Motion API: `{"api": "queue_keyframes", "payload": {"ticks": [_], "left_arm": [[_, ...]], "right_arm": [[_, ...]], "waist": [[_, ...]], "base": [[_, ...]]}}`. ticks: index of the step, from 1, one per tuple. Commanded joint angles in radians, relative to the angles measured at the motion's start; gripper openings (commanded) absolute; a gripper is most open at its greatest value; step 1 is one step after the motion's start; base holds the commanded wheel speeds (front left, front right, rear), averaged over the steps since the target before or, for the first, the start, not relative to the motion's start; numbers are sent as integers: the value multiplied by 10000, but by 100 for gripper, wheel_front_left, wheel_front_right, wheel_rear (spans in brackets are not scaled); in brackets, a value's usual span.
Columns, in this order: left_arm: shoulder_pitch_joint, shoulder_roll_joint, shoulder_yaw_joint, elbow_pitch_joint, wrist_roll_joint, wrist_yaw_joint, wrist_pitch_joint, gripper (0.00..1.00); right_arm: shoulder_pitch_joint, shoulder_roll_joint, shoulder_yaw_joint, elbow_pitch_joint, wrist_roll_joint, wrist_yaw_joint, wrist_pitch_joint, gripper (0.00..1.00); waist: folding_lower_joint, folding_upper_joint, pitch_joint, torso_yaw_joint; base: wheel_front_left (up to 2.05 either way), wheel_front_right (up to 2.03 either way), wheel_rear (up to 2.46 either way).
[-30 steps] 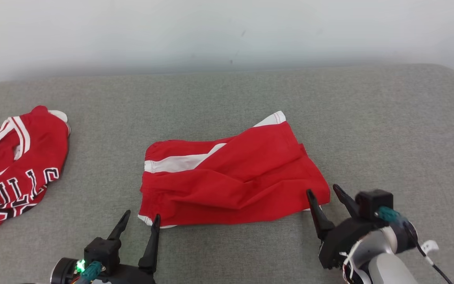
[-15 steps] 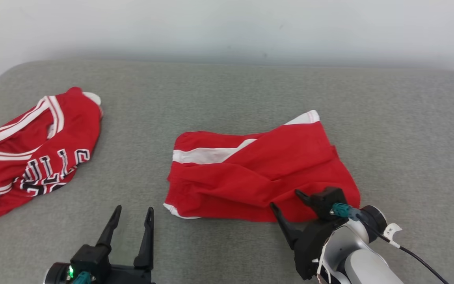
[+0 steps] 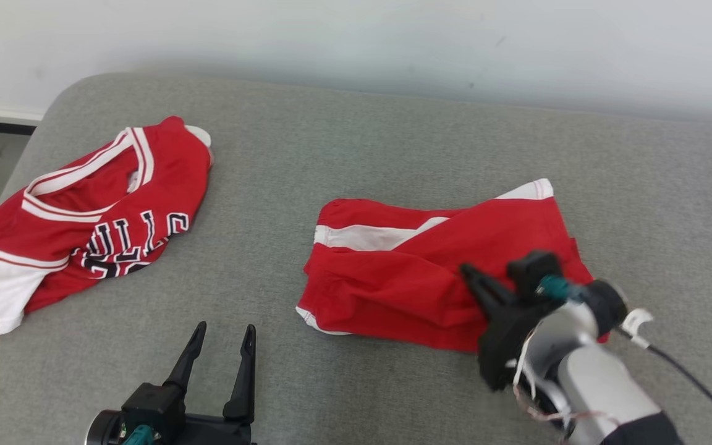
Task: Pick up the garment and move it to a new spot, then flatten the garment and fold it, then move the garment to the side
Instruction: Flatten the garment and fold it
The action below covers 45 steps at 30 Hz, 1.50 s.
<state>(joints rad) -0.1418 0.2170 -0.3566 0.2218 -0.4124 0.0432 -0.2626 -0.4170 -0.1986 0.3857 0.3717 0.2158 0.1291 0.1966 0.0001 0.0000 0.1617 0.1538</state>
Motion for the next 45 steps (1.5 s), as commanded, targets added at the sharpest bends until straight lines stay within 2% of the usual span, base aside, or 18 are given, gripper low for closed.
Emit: {"api": "queue_keyframes", "payload": {"ticks": [1, 4, 7, 8, 9, 10, 17, 26, 31, 40, 42, 43, 45], "left_arm": [[114, -65, 33, 67, 111, -54, -32, 100], [92, -163, 43, 146, 144, -169, -32, 100], [-34, -289, -27, 286, 225, -302, -32, 100], [-60, -334, -26, 314, 239, -330, -32, 100], [-81, -391, -41, 338, 267, -331, -32, 100], [-81, -422, -21, 351, 296, -348, -32, 100], [212, -556, 254, 302, 396, -402, -32, 100], [397, -362, 683, -239, 962, -424, -33, 100], [331, -399, 798, -370, 1134, -556, -33, 100], [318, -681, 850, -192, 1206, -804, -33, 100], [335, -710, 869, -140, 1218, -856, -33, 100], [342, -729, 881, -116, 1220, -869, -33, 100], [354, -758, 899, -75, 1228, -867, -33, 100]], "right_arm": [[-174, -16, -95, 30, 90, 31, -18, 0], [-570, -146, -276, 196, -34, 31, 127, 0], [-616, -204, 43, 350, 261, 31, 646, 0], [-550, -262, 180, 301, 390, 31, 837, 26], [-444, -390, 247, 216, 526, 31, 1006, 86], [-364, -514, 262, 81, 598, 30, 1082, 100], [948, -781, -609, -1632, 520, 24, 932, 100], [2655, -854, -573, -3447, 256, 24, 1323, 100], [2485, -794, -408, -3144, -295, 24, 1275, 100], [1525, -730, 241, -1886, -890, 24, 1366, 100], [1419, -701, 132, -1769, -1003, 24, 1244, 38], [1366, -673, 78, -1731, -1030, 24, 1186, 0], [1290, -625, -1, -1699, -1032, 24, 1111, 0]], "waist": [[-1, 0, 19, 117], [-1, 0, 44, 267], [-1, 0, 17, 534], [-1, 0, -1, 617], [-1, 0, -3, 706], [-1, 0, -4, 753], [-1, 0, -92, 725], [-1, 0, -159, 145], [-1, 0, -70, 111], [-1, 0, 104, 559], [-1, 0, 99, 610], [-1, 0, 95, 631], [-1, 0, 91, 667]], "base": [[0, 0, 0], [0, 0, 0], [0, 0, 0], [0, 0, 0], [0, 0, 0], [0, 0, 0], [0, 0, 0], [0, 0, 0], [0, 0, 0], [0, 0, 0], [0, 0, 0], [0, 0, 0], [0, 0, 0]]}}
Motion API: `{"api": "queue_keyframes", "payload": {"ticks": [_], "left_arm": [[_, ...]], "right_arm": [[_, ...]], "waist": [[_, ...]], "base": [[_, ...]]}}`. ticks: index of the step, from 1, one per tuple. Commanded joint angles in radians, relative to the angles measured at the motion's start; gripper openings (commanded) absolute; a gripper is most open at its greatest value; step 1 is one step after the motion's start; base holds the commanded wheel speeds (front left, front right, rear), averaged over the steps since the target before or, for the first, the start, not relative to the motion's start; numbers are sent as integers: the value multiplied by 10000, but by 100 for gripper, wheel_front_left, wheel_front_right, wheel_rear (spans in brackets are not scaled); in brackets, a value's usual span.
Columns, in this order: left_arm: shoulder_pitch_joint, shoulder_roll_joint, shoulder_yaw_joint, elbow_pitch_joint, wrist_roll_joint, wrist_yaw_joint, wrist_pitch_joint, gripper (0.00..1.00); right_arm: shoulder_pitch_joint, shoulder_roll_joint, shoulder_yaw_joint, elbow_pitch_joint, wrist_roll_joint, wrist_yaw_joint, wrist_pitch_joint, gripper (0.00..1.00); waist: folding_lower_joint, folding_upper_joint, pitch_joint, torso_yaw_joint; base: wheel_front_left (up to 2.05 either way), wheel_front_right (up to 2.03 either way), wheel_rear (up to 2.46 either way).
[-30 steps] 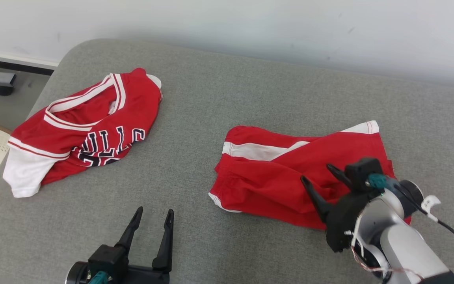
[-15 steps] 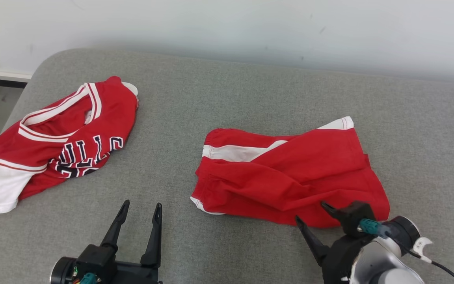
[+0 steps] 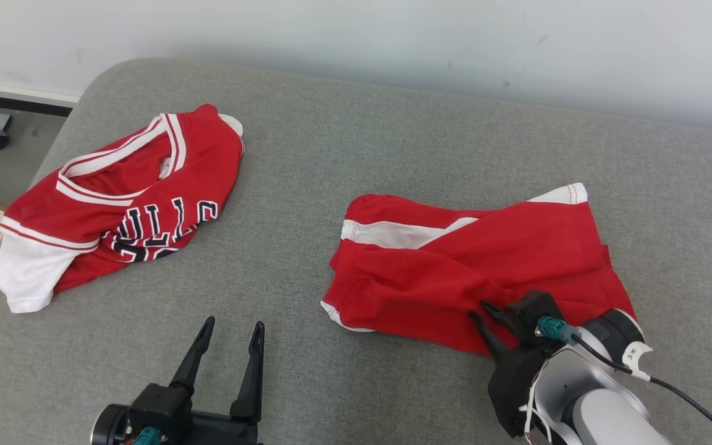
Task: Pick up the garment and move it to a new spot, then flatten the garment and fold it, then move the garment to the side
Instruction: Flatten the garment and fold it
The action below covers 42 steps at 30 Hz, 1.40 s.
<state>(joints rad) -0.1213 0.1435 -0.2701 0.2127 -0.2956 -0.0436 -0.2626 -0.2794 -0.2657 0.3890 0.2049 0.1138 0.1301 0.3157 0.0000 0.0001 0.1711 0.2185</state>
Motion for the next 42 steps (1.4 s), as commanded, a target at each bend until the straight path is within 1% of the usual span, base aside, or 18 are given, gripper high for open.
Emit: {"api": "queue_keyframes", "payload": {"ticks": [1, 7, 11, 16, 17, 20, 21, 23, 26, 30, 31, 36, 38, 42], "left_arm": [[152, -37, 41, 33, 61, -26, -33, 100], [34, -148, 67, 120, 58, -119, -33, 100], [-97, -223, 89, 137, 84, -166, -33, 100], [-280, -334, 19, 181, 142, -268, -33, 100], [-280, -334, 19, 181, 142, -268, -33, 100], [-343, -407, -8, 237, 169, -336, -33, 100], [-412, -456, -15, 254, 193, -385, -33, 100], [-469, -487, -24, 267, 263, -417, -33, 100], [-492, -401, 25, 249, 396, -428, -33, 100], [-667, -75, -36, 315, 473, -541, -33, 100], [-727, 28, -131, 357, 472, -626, -11, 100], [-1223, 800, -968, 606, 315, -839, 315, 100], [-1538, 1087, -1374, 840, 124, -880, 507, 100], [-2268, 1715, -2287, 1221, -634, -851, 880, 100]], "right_arm": [[-131, 37, -60, 1, -20, 14, -94, 0], [-554, -43, -114, 74, 246, 14, -73, 0], [-1235, -278, -373, 138, 388, 14, 49, 0], [-2321, -623, -277, 840, 484, 14, 144, 0], [-2321, -623, -277, 840, 484, 14, 144, 0], [-2847, -667, -67, 1468, 708, 14, 127, 0], [-3096, -695, 104, 1915, 884, 14, 130, 100], [-3266, -657, 253, 2211, 1161, 14, 24, 100], [-3268, -607, 233, 2322, 1674, 14, -169, 100], [-2856, -525, -136, 1874, 2436, 14, -411, 100], [-2730, -564, -296, 1672, 2521, 14, -464, 100], [-1795, -658, -1121, 393, 2682, 14, -447, 100], [-1311, -556, -1471, -102, 2616, 14, -345, 100], [-416, -204, -2027, -935, 2441, 14, -76, 100]], "waist": [[0, -1, -3, 31], [0, -1, 106, 132], [0, -1, 252, 217], [0, -1, 471, 483], [0, -1, 471, 483], [0, -1, 571, 646], [0, -1, 605, 725], [0, -1, 617, 754], [0, -1, 535, 637], [0, -1, 321, 210], [0, -1, 269, 79], [0, -1, 75, -713], [0, -1, 41, -1024], [0, -1, 76, -1657]], "base": [[0, 0, 0], [0, 0, 0], [0, 0, 0], [0, 0, 0], [0, 0, 0], [0, 0, 0], [0, 0, 0], [0, 0, 0], [0, 0, 0], [0, 0, 0], [0, 0, 0], [0, 0, 0], [0, 0, 0], [0, 0, 0]]}}
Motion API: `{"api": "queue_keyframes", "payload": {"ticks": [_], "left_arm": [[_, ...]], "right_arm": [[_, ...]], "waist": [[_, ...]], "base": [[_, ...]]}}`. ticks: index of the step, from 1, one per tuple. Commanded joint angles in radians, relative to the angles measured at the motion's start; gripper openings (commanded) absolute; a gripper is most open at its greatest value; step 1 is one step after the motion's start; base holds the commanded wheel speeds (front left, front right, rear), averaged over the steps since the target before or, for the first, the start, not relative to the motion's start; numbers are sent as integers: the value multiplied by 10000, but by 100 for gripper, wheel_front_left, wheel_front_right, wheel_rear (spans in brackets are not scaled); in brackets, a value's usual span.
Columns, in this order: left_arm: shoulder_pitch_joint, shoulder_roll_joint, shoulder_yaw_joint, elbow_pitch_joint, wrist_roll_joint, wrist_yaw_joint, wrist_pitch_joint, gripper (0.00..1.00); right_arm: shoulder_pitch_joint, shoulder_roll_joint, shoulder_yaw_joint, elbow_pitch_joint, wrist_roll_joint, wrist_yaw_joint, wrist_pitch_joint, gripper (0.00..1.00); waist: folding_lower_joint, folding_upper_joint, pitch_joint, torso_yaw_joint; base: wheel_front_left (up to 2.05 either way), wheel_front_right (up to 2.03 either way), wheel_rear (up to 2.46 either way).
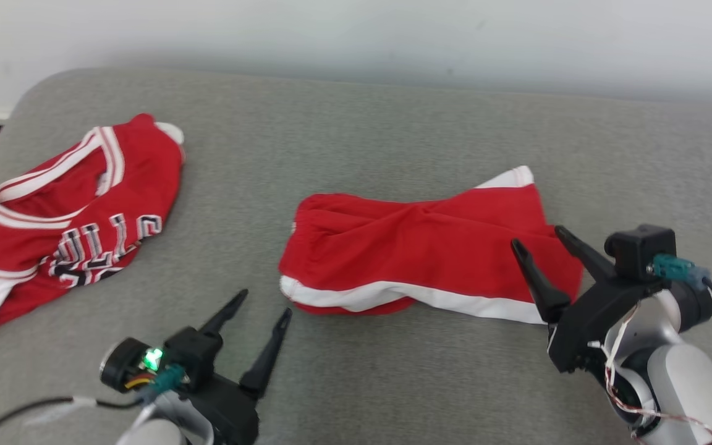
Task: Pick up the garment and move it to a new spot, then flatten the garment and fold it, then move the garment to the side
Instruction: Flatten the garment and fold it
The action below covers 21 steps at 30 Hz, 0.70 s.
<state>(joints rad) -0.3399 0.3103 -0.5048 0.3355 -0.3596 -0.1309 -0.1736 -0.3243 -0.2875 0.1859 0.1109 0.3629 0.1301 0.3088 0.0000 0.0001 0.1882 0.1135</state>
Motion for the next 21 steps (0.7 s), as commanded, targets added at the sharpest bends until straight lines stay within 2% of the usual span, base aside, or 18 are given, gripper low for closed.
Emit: {"api": "queue_keyframes", "payload": {"ticks": [1, 10, 17, 21], "left_arm": [[-264, 195, -96, 94, -180, 20, 77, 100], [-1218, 1215, -908, 830, -1730, 16, 463, 100], [-1357, 1687, -1484, 899, -2493, 15, 510, 97], [-1224, 1895, -1598, 764, -2832, 14, 396, 100]], "right_arm": [[238, 105, -115, -154, -92, 14, 63, 100], [1303, 877, -635, -886, -356, 14, 252, 100], [1642, 1076, -725, -1057, -461, 14, 274, 100], [1665, 1094, -750, -1102, -472, 14, 298, 100]], "waist": [[0, -1, -65, -751], [0, -1, 250, -1622], [0, -1, 354, -1804], [0, -1, 366, -1831]], "base": [[0, 0, 0], [0, 0, 0], [0, 0, 0], [0, 0, 0]]}}
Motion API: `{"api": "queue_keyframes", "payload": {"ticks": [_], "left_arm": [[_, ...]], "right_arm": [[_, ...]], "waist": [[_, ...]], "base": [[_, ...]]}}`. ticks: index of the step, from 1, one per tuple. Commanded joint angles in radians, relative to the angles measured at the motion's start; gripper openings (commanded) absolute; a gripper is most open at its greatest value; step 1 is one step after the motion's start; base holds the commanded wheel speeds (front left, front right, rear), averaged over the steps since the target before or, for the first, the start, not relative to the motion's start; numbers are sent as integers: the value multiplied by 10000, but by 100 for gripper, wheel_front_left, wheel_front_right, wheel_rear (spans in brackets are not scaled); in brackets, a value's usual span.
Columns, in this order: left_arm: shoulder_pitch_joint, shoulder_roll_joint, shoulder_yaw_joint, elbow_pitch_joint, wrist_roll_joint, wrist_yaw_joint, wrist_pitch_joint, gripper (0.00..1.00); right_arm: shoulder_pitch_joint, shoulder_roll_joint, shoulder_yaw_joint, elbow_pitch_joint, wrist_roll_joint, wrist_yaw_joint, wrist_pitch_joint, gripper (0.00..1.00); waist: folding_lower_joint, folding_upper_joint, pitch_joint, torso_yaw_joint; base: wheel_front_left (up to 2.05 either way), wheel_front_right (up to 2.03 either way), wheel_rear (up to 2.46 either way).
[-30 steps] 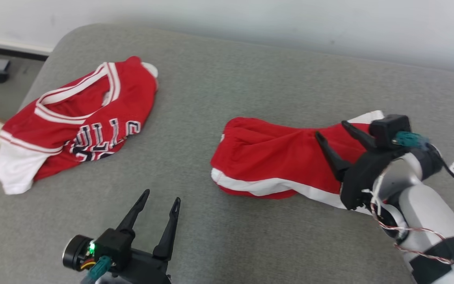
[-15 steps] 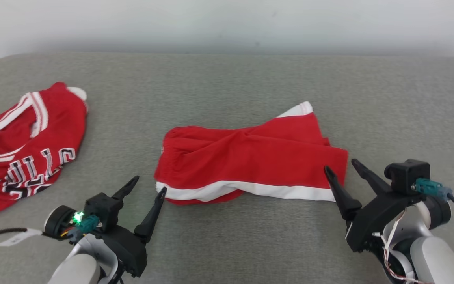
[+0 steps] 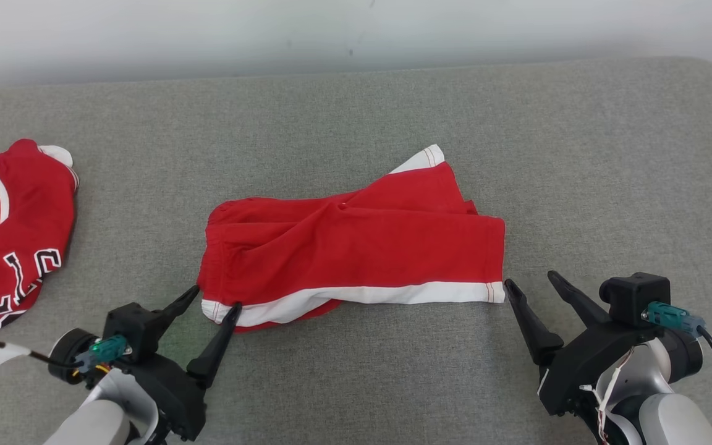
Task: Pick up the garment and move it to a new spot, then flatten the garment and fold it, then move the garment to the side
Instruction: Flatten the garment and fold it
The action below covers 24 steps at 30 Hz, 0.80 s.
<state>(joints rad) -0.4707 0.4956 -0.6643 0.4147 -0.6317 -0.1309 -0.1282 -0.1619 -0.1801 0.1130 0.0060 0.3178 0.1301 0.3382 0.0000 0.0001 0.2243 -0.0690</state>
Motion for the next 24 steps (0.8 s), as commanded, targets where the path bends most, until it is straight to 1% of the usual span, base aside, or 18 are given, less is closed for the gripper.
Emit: {"api": "queue_keyframes", "payload": {"ticks": [1, 7, 10, 14, 16, 19, 20, 21, 23, 24], "left_arm": [[157, 137, -30, -88, -202, 14, -92, 100], [594, 697, -86, -796, -680, 14, -277, 100], [788, 922, -12, -1083, -732, 139, -214, 100], [542, 931, -128, -1083, -467, 338, -19, 100], [372, 830, -203, -895, -364, 404, 45, 100], [169, 754, -216, -624, -301, 432, 36, 100], [138, 725, -214, -552, -293, 434, 9, 98], [81, 689, -244, -446, -282, 417, -3, 79], [63, 704, -277, -353, -344, 381, 48, 47], [67, 708, -286, -331, -375, 367, 64, 37]], "right_arm": [[62, 15, -36, -72, -21, 14, 5, 100], [270, 36, -158, -152, -52, 14, 44, 100], [308, 39, -204, -224, -64, 14, 76, 100], [418, 106, -238, -291, -105, 14, 96, 100], [389, 130, -197, -308, -103, 14, 99, 100], [308, 157, -124, -290, -97, 14, 73, 100], [298, 166, -112, -275, -100, 14, 63, 100], [317, 186, -123, -242, -119, 14, 53, 100], [352, 196, -149, -208, -125, 14, 39, 100], [368, 197, -170, -193, -131, 14, 35, 100]], "waist": [[0, -1, 2, -7], [0, -1, -37, -13], [0, -1, -21, -29], [0, -1, 68, -49], [0, -1, 126, -94], [0, -1, 189, -181], [0, -1, 201, -204], [0, -1, 219, -239], [0, -1, 237, -256], [0, -1, 244, -255]], "base": [[0, 0, 0], [0, 0, 0], [0, 0, 0], [0, 0, 0], [0, 0, 0], [0, 0, 0], [0, 0, 0], [0, 0, 0], [0, 0, 0], [0, 0, 0]]}}
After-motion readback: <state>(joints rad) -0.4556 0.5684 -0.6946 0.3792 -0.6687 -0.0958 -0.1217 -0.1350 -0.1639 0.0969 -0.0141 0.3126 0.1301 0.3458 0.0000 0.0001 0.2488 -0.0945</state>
